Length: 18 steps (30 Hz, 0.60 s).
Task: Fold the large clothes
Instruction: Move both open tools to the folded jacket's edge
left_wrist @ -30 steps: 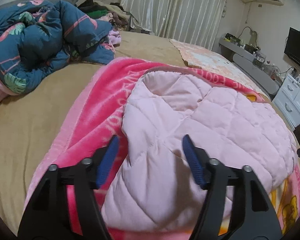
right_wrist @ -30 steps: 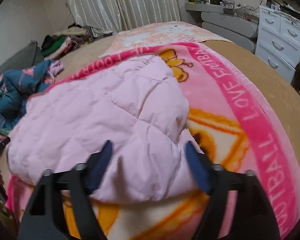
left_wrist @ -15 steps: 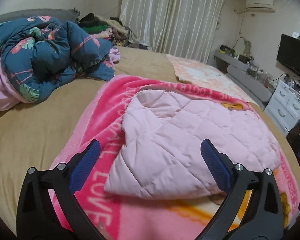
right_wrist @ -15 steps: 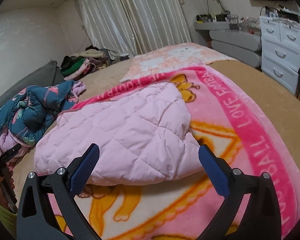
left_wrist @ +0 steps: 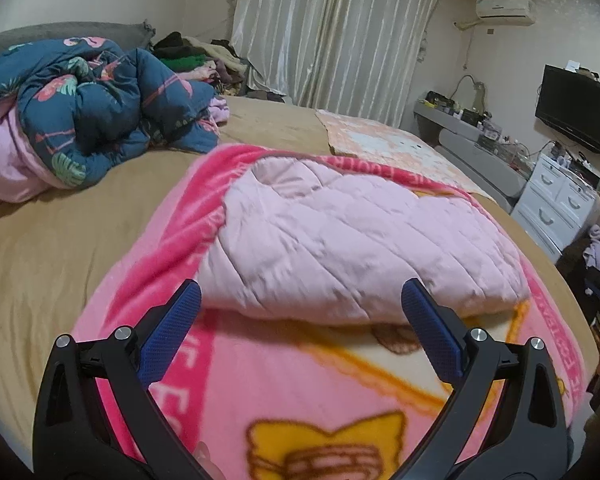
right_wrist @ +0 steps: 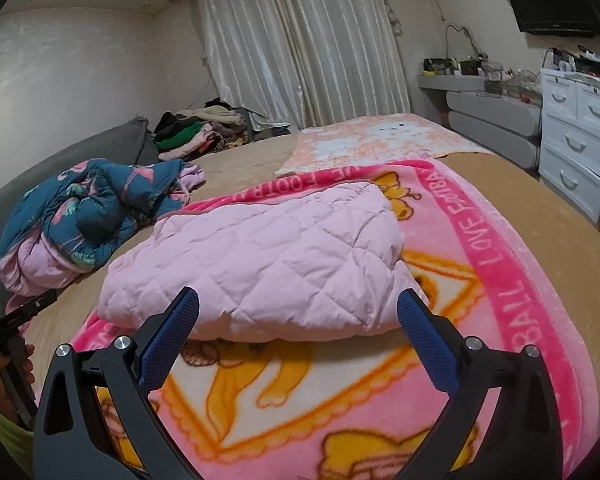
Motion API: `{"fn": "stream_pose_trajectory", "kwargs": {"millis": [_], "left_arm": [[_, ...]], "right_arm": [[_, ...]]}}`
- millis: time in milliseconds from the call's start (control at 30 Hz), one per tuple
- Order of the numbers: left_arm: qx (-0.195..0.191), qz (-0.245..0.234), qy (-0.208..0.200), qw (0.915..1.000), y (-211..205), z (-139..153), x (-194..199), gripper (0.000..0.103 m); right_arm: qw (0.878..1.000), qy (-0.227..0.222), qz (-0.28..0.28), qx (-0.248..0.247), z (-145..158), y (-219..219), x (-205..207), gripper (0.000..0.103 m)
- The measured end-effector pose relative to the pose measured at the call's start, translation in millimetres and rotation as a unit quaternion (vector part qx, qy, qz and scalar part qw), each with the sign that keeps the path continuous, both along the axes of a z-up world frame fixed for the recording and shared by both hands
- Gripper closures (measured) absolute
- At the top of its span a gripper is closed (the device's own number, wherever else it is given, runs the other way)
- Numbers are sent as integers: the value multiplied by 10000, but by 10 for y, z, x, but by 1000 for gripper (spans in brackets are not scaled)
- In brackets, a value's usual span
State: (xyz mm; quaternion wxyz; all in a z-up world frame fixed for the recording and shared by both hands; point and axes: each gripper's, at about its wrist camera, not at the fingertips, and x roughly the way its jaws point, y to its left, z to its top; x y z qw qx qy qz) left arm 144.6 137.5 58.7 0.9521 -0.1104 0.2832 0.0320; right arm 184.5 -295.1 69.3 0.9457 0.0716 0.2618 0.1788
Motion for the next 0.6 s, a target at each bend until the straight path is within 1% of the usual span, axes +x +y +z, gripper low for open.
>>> {"fn": "stream_pose_trajectory", "kwargs": {"millis": [267, 500, 600], "left_arm": [[-14, -33, 244, 9997, -168, -182, -169, 9], [47, -46, 595, 9982, -244, -406, -153, 9], [-45, -55, 763, 9971, -263, -523, -100, 9]], "right_arm": [[9998, 58, 92, 165, -126, -4, -197, 4], [9986, 335, 85, 394, -363, -29, -201, 4], [9978, 471, 21, 468, -485, -45, -172, 4]]}}
